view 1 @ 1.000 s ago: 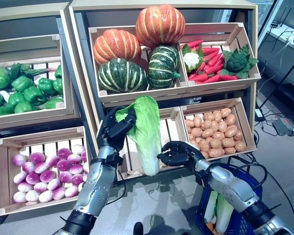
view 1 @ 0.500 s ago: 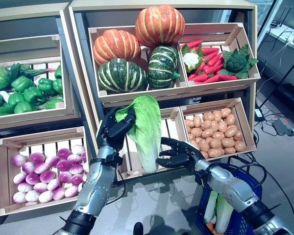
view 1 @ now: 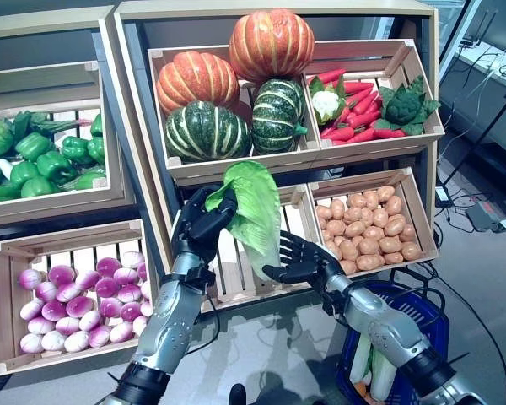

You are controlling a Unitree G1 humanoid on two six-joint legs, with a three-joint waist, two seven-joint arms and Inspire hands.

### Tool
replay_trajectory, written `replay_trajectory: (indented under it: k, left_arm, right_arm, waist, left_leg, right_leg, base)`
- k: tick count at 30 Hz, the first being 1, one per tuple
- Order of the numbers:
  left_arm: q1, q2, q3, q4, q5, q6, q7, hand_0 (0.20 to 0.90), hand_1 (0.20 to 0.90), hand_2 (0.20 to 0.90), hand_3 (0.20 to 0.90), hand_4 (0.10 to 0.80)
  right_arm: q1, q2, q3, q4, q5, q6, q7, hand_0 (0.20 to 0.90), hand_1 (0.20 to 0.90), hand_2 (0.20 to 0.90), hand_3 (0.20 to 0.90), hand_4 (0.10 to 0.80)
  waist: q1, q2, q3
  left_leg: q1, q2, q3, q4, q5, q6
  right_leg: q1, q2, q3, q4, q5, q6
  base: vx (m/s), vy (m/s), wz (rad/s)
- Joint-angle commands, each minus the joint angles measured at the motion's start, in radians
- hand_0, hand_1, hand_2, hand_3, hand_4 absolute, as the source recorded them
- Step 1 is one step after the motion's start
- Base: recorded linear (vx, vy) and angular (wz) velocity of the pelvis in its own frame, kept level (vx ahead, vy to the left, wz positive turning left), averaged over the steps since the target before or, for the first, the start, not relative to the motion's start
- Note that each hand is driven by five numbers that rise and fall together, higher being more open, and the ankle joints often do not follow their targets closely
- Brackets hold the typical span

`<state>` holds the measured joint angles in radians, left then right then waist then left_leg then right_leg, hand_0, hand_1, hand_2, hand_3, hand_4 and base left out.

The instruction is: Put vegetables into the basket

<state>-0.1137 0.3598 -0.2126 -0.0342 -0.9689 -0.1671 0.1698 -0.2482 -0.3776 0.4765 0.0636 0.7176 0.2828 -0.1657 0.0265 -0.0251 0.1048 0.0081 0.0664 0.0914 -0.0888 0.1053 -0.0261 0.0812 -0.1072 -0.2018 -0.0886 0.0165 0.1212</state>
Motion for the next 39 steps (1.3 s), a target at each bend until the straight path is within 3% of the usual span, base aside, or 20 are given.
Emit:
replay_trajectory:
  k: [1, 8, 15, 21, 22, 24, 39]
  left_arm:
    - [-0.146, -0.031, -0.036, -0.065, -0.049, -0.099, -0.08, 0.3, 0.3, 0.3, 0.3, 0.4]
    - [-0.168, -0.031, -0.074, -0.081, -0.049, -0.039, -0.17, 0.3, 0.3, 0.3, 0.3, 0.4]
    - [-0.181, -0.027, -0.087, -0.075, -0.061, -0.031, -0.184, 0.3, 0.3, 0.3, 0.3, 0.4]
    - [-0.182, -0.029, -0.083, -0.083, -0.071, -0.018, -0.197, 0.3, 0.3, 0.3, 0.3, 0.4]
    - [-0.181, -0.028, -0.083, -0.086, -0.071, -0.016, -0.197, 0.3, 0.3, 0.3, 0.3, 0.4]
    - [-0.176, -0.026, -0.075, -0.092, -0.073, -0.007, -0.2, 0.3, 0.3, 0.3, 0.3, 0.4]
    - [-0.16, -0.012, -0.061, -0.084, -0.095, 0.005, -0.227, 0.3, 0.3, 0.3, 0.3, 0.4]
  right_arm:
    - [-0.122, 0.07, 0.02, 0.02, -0.009, -0.074, -0.069, 0.9, 0.9, 0.9, 0.9, 0.8]
    - [-0.156, 0.095, 0.03, 0.084, -0.027, -0.052, -0.133, 0.9, 0.9, 0.9, 0.9, 0.8]
    - [-0.16, 0.115, 0.022, 0.12, -0.078, -0.056, -0.186, 0.9, 0.9, 0.9, 0.9, 0.8]
    - [-0.16, 0.12, 0.021, 0.128, -0.097, -0.05, -0.162, 0.9, 0.9, 0.9, 0.9, 0.8]
    - [-0.16, 0.12, 0.021, 0.124, -0.093, -0.045, -0.15, 0.844, 0.844, 0.844, 0.844, 0.762]
    - [-0.155, 0.115, 0.02, 0.119, -0.082, -0.046, -0.126, 0.3, 0.3, 0.3, 0.3, 0.4]
    - [-0.129, 0.076, 0.016, 0.08, -0.048, -0.082, -0.046, 0.3, 0.3, 0.3, 0.3, 0.4]
  waist:
    - [0.008, -0.024, -0.082]
    - [0.011, -0.022, -0.083]
    - [0.008, -0.019, -0.088]
    - [0.008, -0.018, -0.089]
    - [0.009, -0.018, -0.089]
    - [0.009, -0.018, -0.089]
    - [0.006, -0.019, -0.086]
  left_leg:
    - [0.062, 0.03, 0.032, 0.002, -0.115, -0.04]
    - [0.065, 0.028, 0.034, 0.002, -0.116, -0.037]
    - [0.069, 0.027, 0.036, 0.002, -0.118, -0.035]
    - [0.073, 0.028, 0.038, 0.002, -0.118, -0.035]
    - [0.073, 0.028, 0.037, 0.002, -0.118, -0.035]
    - [0.072, 0.029, 0.037, 0.002, -0.118, -0.036]
    - [0.069, 0.031, 0.038, 0.002, -0.116, -0.038]
  right_leg:
    - [0.001, -0.091, 0.025, 0.001, 0.03, 0.034]
    - [0.004, -0.093, 0.028, 0.001, 0.031, 0.032]
    - [0.007, -0.092, 0.038, 0.001, 0.03, 0.031]
    - [0.008, -0.092, 0.039, 0.001, 0.031, 0.031]
    - [0.008, -0.092, 0.039, 0.001, 0.03, 0.03]
    - [0.007, -0.092, 0.038, 0.001, 0.031, 0.03]
    - [0.005, -0.088, 0.04, 0.001, 0.03, 0.029]
  base:
    - [0.0, 0.0, 0.0]
    - [0.0, 0.0, 0.0]
    - [0.0, 0.0, 0.0]
    - [0.0, 0.0, 0.0]
    - [0.0, 0.0, 0.0]
    - [0.0, 0.0, 0.0]
    - [0.0, 0.0, 0.0]
